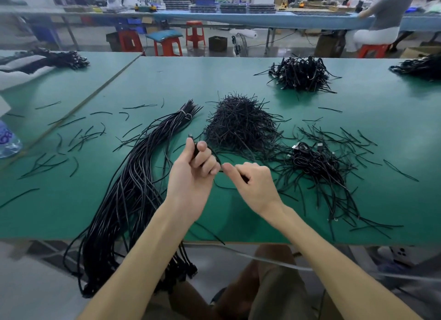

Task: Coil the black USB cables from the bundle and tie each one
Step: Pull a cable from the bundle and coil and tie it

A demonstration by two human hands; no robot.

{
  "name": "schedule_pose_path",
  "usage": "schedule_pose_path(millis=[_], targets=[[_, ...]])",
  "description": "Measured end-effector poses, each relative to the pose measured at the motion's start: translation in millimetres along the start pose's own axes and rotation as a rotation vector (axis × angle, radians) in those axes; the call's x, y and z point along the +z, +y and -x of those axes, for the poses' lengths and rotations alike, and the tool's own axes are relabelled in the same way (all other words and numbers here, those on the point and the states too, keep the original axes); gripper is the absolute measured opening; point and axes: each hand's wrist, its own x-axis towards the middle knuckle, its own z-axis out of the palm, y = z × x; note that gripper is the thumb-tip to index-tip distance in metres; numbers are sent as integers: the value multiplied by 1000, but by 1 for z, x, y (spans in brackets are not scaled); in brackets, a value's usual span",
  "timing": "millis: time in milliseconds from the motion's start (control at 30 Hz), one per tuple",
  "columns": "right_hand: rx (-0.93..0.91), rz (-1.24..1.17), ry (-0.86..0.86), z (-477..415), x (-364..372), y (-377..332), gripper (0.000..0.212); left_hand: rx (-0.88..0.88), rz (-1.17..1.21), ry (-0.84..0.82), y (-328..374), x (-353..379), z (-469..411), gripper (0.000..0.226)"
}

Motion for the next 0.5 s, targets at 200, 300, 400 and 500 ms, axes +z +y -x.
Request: schedule_pose_path(millis=[200,300,400,500], targets=[[73,75,85,-27,-17,9,63,276,-934,-286,3,-17,8,47],[234,-126,191,-38,-12,-2,62,400,-1297,-313,-15,-14,5,40],[313,-269,268,-36,-2,-19,61,500,-1364,-170,-33,-14,2,35],[286,-291,292,-29,-3,-25,62,536,-1258,-22,-45,-10,3,39]])
